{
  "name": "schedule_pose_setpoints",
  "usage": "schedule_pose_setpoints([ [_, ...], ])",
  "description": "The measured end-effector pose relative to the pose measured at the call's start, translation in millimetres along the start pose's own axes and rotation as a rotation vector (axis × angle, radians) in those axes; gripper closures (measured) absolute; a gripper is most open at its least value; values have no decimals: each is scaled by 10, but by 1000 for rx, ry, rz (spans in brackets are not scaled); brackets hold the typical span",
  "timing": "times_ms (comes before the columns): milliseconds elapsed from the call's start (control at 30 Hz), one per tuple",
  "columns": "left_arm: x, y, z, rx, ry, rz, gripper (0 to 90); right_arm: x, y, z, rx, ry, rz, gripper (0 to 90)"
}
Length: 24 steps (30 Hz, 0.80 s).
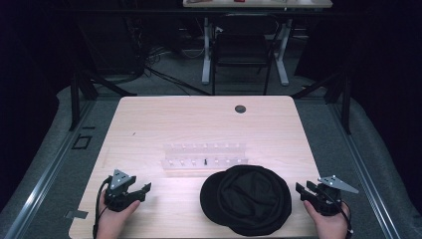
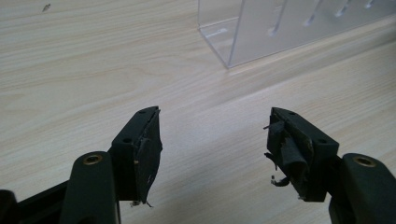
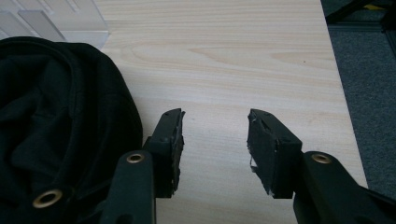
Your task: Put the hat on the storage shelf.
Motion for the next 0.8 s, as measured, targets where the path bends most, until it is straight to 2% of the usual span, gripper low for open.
schedule_pose_setpoints([
  [67, -7, 11, 13, 30, 22, 7, 356, -2, -9, 8, -2, 1, 1, 558],
  [200, -21, 28, 35, 49, 38, 12, 384, -24, -70, 93, -22, 3, 16, 585],
  [333, -20, 31, 30, 50, 34, 19, 387, -49, -103, 152, -33, 14, 16, 602],
  [500, -13, 58, 4, 43, 13, -1, 415, -125, -168, 231, -92, -7, 4, 635],
  [600, -16, 65, -4, 33, 9, -4, 438, -191, -196, 248, -111, -61, 11, 634],
  [667, -18, 54, -10, 30, 11, 4, 466, -255, -238, 254, -129, -134, 49, 614],
  [733, -13, 45, -12, 42, 3, 9, 473, -278, -252, 261, -131, -153, 58, 614],
  [800, -10, 45, -15, 45, 1, 18, 490, -349, -287, 291, -150, -203, 67, 657],
])
Point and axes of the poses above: each handheld gripper's, and its own axes: z roughly backward along the jaws, x roughly out of its underside, y roughly to its right, the point moved 3 cm from there along -z, roughly forward along the jaws, and after that the axes turned 14 degrees about -y, right-handed, at the moved point
